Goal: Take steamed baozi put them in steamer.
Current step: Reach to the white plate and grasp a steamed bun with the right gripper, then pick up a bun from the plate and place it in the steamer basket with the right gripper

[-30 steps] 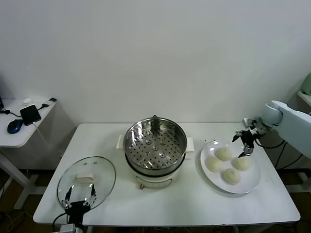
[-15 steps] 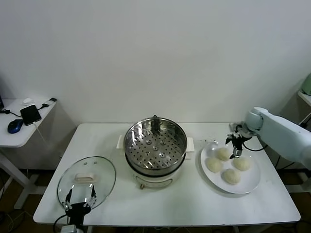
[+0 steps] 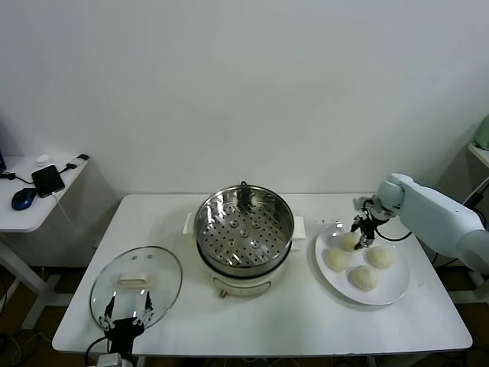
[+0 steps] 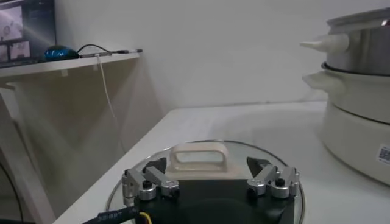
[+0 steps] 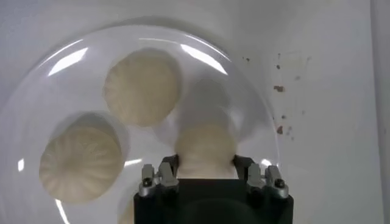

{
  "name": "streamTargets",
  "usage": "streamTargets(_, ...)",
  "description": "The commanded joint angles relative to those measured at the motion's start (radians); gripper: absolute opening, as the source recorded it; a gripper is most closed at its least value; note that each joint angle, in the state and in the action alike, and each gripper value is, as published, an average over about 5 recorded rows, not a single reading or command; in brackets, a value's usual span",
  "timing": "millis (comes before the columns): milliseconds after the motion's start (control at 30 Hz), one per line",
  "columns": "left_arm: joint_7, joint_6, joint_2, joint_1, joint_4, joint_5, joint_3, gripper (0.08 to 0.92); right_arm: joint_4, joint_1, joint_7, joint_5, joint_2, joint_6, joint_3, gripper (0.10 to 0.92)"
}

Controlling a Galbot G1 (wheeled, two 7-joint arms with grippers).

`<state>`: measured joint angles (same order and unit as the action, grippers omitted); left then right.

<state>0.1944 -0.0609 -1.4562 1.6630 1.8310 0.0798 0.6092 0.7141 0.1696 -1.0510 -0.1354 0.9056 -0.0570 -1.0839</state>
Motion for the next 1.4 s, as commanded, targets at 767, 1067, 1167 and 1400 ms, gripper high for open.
streamTargets(767, -0.001, 0.008, 0.023, -0.019, 0.015, -0.023, -0.026, 0.823, 0.668, 0.727, -0.081, -0.168, 0.26, 0.521, -0.434, 0.619)
streamTargets(1067, 0.005, 0.005, 0.031, -0.021, 0.019, -0.031, -0.016, 0.823, 0.226, 0.382, -0.041, 0.179, 0.455, 0.854, -0.261, 0.619)
streamTargets(1167, 0.006, 0.005, 0.034, -0.018, 0.021, -0.03, -0.012, 0.823, 0.071, 0.305, -0.034, 0.266, 0.516, 0.917, -0.178, 0.619)
streamTargets(1400, 0.014, 0.001, 0.048, -0.013, 0.019, -0.022, -0.003, 0.823, -0.137, 0.223, -0.022, 0.354, 0.604, 0.93, -0.078, 0.619)
